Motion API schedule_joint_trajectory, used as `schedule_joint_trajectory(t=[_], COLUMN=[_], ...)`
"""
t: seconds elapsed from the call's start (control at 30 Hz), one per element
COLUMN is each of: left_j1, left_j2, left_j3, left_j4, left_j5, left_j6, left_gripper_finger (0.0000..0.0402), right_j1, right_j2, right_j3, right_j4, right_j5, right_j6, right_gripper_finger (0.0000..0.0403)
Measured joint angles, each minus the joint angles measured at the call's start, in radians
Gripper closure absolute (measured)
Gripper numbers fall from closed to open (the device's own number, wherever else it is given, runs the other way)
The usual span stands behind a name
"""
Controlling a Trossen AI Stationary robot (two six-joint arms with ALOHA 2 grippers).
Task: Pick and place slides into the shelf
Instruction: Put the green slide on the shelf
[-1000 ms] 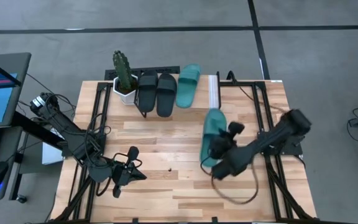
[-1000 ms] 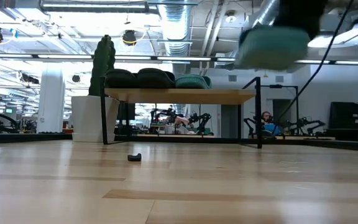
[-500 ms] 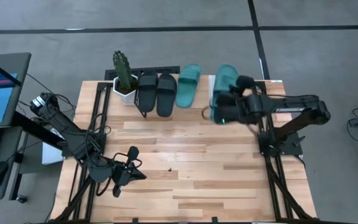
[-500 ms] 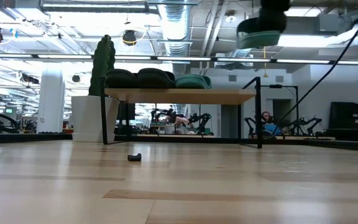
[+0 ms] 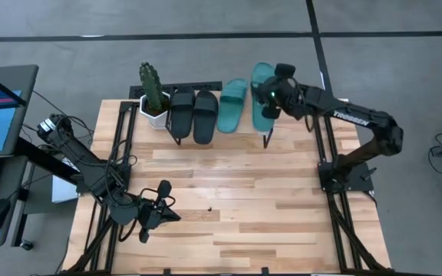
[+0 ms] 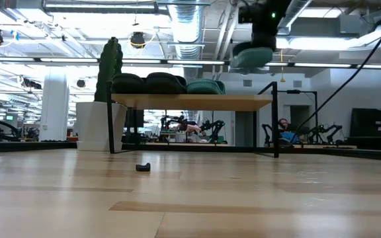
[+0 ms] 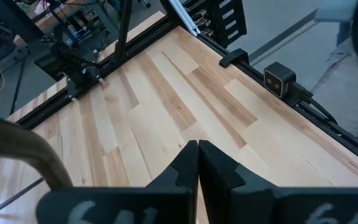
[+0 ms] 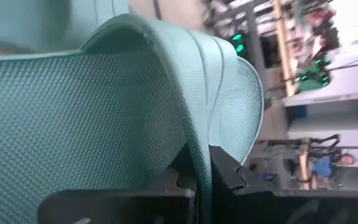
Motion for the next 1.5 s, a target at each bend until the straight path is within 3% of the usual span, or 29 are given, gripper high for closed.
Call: schedule_joint_trajectory(t=[0.2,0.37,0.67,1.3,1.5], left_j1=[0.0,0.0,0.0,0.0,0.0], left_j2=[0.0,0.0,0.0,0.0,0.0], left_j3=[0.0,0.0,0.0,0.0,0.0], left_j4=[0.0,0.0,0.0,0.0,0.0], left_j5=[0.0,0.0,0.0,0.0,0.0], left_j6=[0.005,-0.004,-0.004,0.002,-0.001], left_gripper_finger=[0.04,0.04,0.04,0.04,0.04], right_j1=[-0.12,-0.155,-0.163,-0.148,-0.145], right_j2=[0.052,0.11,0.191,0.188,0.199], right_j3=[0.0,0.0,0.004,0.002,0.07], right_j4=[-0.003,0.03,0.044,0.048,-0.025], right_j5=[-0.113,-0.138,-0.136,-0.139,-0.144], right_j6=[-0.022,-0.076,-0.116,-0.106,-0.075], right_gripper_finger=[0.0402,0.0403,0.0402,0.0403,0.0403])
